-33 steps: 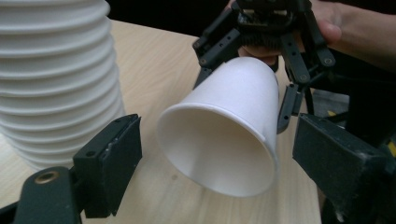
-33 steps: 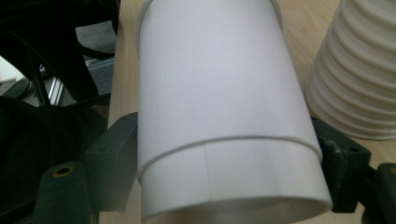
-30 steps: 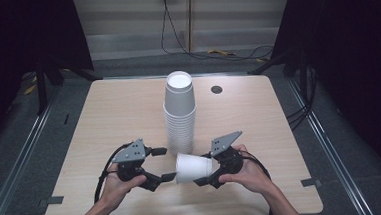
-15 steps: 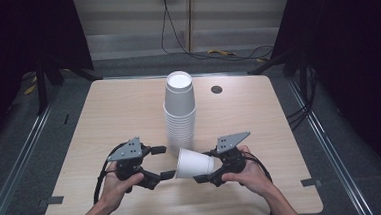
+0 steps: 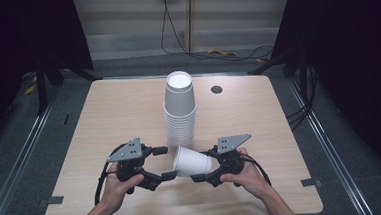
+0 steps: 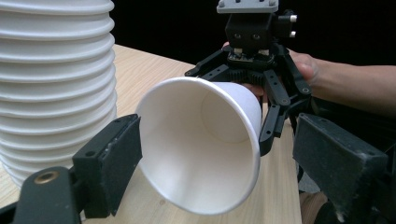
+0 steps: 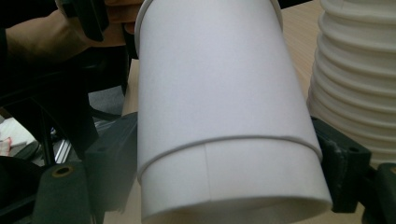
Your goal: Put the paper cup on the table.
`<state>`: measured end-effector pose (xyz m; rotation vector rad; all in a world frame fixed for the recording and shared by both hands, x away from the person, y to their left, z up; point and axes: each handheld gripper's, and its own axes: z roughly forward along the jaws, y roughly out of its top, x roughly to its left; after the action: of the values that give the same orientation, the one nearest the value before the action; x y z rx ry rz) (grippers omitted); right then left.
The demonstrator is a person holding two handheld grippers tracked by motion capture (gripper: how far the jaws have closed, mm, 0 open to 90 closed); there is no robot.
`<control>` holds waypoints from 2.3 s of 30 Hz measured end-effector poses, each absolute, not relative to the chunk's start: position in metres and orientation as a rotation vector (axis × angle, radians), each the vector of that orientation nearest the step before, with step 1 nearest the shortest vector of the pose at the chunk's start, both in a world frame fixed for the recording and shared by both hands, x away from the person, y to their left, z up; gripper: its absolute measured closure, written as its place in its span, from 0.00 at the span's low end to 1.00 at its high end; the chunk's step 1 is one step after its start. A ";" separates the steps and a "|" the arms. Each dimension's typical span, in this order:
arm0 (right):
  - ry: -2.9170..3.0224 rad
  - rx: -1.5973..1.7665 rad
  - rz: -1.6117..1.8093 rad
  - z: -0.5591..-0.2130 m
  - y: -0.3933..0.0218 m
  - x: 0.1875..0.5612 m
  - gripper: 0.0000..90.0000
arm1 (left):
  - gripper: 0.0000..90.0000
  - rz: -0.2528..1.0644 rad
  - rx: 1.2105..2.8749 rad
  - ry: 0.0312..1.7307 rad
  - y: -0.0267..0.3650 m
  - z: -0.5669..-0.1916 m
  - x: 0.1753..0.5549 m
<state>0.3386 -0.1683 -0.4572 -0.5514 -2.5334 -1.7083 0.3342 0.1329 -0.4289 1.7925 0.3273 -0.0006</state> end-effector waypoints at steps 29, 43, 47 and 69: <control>-2.405 -0.443 -1.834 -0.453 -0.161 0.332 0.24 | 0.00 -0.061 1.817 0.352 0.120 -0.441 0.340; -2.405 -0.387 -1.829 -0.453 -0.156 0.329 0.24 | 0.06 -0.085 1.829 0.282 0.114 -0.441 0.336; -2.400 -0.390 -1.824 -0.454 -0.154 0.329 0.24 | 0.07 -0.088 1.846 0.277 0.116 -0.439 0.336; -2.522 -0.424 -1.708 -0.454 -0.153 0.329 0.15 | 0.10 -0.083 1.890 0.296 0.121 -0.433 0.338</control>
<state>0.3286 -0.1529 -0.4543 -0.4244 -2.5216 -1.7079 0.3382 0.1210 -0.4335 1.8903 0.2960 -0.0827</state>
